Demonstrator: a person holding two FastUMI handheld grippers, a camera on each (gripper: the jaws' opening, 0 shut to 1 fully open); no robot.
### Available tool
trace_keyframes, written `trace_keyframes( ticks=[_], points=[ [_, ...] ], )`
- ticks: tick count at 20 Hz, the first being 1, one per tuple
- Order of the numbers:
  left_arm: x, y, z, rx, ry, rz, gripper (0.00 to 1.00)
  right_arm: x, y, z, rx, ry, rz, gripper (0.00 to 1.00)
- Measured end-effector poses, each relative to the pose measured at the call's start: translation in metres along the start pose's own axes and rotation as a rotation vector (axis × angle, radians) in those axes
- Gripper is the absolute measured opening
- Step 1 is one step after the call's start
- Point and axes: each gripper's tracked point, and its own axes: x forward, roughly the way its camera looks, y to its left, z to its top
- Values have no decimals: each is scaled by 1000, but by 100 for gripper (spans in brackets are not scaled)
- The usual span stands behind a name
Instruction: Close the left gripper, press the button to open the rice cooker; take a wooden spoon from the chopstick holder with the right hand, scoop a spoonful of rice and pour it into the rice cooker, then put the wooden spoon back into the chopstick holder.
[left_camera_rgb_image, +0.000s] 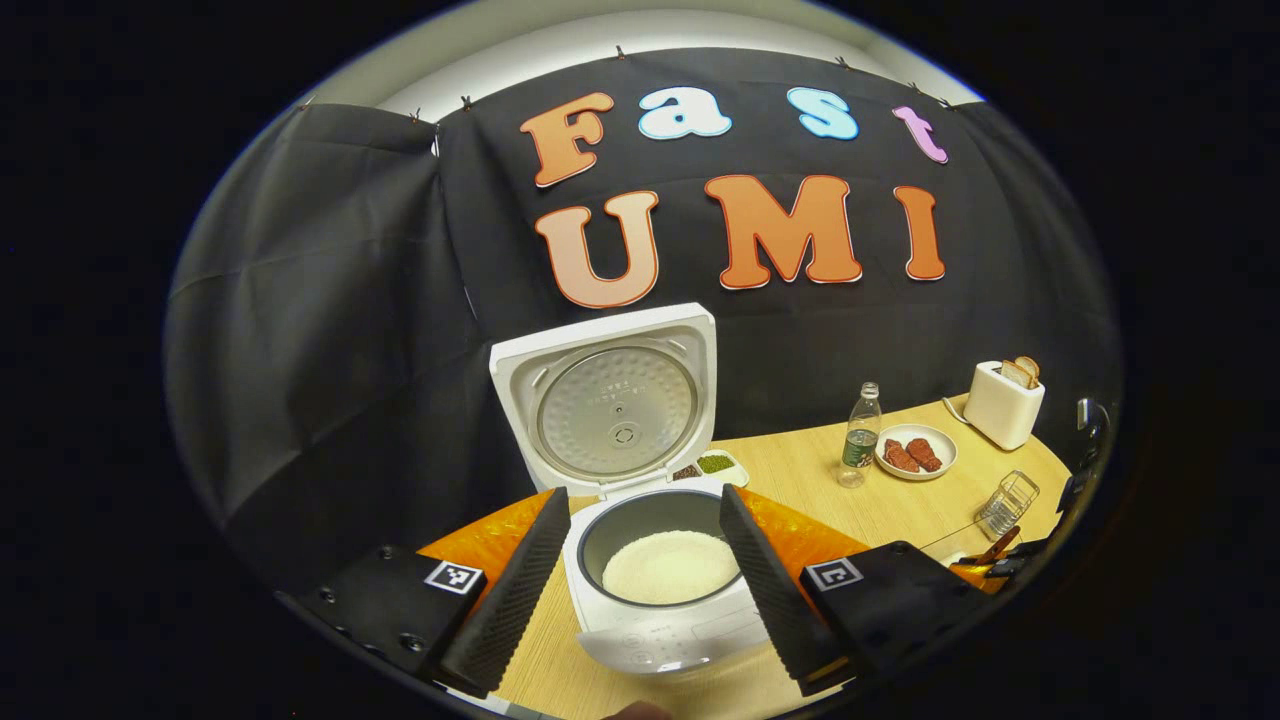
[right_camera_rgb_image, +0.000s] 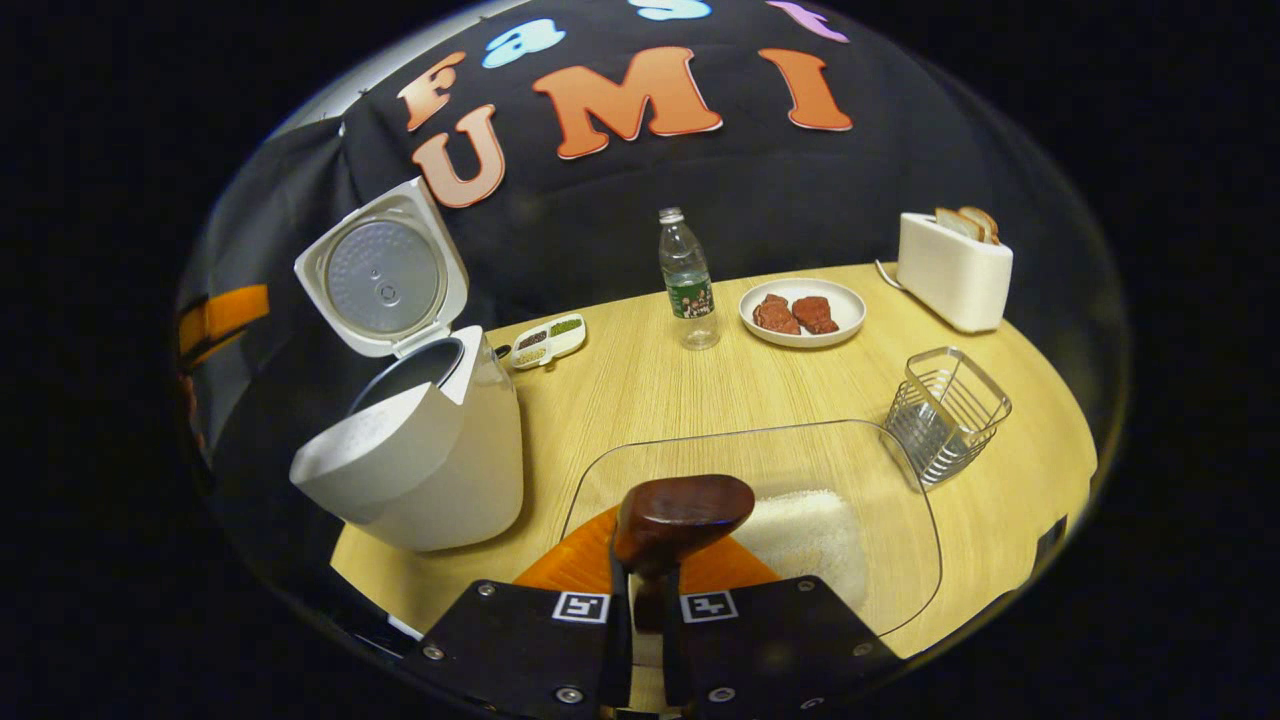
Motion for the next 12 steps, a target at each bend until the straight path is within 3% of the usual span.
trace_keyframes(
  ticks=[5, 12],
  points=[
    [1, 4, 2, -3, -6, 4, 100, 7, -12, 0, 185, 66, 50, 12],
    [4, 2, 6, -13, -12, 10, 99, 2, -46, 11, 660, 71, 162, 12]
  ],
)
